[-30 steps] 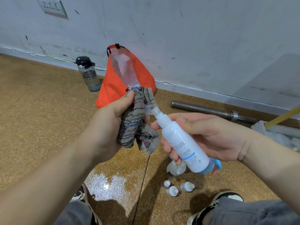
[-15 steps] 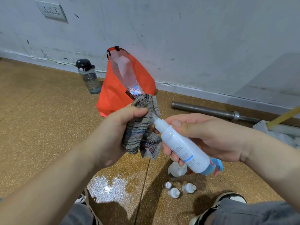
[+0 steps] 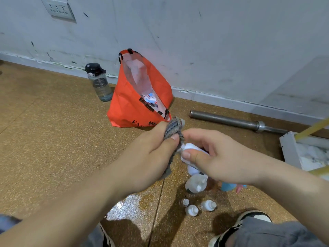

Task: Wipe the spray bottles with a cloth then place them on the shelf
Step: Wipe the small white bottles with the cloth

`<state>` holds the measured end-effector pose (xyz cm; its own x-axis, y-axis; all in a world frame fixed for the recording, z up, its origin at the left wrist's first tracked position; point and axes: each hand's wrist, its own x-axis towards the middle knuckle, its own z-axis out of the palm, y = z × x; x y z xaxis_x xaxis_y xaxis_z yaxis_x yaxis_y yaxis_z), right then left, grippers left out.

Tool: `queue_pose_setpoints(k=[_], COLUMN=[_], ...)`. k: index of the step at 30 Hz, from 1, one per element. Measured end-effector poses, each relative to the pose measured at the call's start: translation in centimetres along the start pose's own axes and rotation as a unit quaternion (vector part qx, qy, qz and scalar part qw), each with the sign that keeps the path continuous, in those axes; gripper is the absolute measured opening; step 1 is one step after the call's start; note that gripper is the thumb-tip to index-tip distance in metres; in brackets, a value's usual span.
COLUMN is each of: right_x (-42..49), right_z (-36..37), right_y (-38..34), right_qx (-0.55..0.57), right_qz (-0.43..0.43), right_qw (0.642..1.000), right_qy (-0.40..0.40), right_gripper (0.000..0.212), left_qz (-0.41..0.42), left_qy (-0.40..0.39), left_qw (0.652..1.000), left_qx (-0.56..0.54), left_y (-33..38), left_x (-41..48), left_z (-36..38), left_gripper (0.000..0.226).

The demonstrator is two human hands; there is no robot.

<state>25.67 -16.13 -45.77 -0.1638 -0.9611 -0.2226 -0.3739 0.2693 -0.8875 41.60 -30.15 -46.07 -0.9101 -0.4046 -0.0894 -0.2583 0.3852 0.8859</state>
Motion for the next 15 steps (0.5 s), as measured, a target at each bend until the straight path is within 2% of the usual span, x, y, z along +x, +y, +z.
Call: queue_pose_setpoints(k=[1,2,4,6,9,10,12,13,15], right_x=[0.0,0.0,0.2,0.3,0.3,0.3,0.2,0.2,0.2], right_z=[0.1,0.1,0.3,0.0,-0.7,-0.8,-0.9,-0.8,-0.7], right_y=[-0.1,-0.2,-0.4,-0.5,-0.7,-0.7,-1.0,-1.2,-1.4], right_qx=[-0.041,-0.064,-0.066,-0.048,0.002,0.008,0.026,0.042,0.097], right_qz=[-0.015,-0.025,-0.024,-0.007,0.027,0.033,0.046,0.049,0.051], right_qw=[0.999,0.998,0.998,0.999,0.999,0.999,0.998,0.997,0.994], right_qy=[0.004,0.003,-0.001,0.017,0.039,0.042,0.040,0.039,0.031], right_gripper=[0.022,0.026,0.027,0.029,0.032,0.031,0.028,0.027,0.027], left_qz=[-0.006,-0.018,-0.084,-0.163,-0.186,-0.185,-0.176,-0.165,-0.144], left_qy=[0.001,0.005,0.036,0.108,0.158,0.173,0.200,0.183,0.129], left_qw=[0.999,1.000,0.987,0.942,0.891,0.892,0.930,0.948,0.960], left_qx=[0.035,0.020,-0.130,-0.273,-0.382,-0.374,-0.252,-0.200,-0.204], left_y=[0.0,0.2,0.4,0.7,1.0,1.1,0.7,0.7,0.7], left_x=[-0.1,0.0,1.0,2.4,2.6,2.3,1.8,1.9,1.8], left_z=[0.0,-0.1,-0.5,-1.4,-2.6,-2.8,-2.9,-2.8,-2.2], left_gripper=[0.029,0.029,0.020,0.027,0.028,0.027,0.024,0.023,0.023])
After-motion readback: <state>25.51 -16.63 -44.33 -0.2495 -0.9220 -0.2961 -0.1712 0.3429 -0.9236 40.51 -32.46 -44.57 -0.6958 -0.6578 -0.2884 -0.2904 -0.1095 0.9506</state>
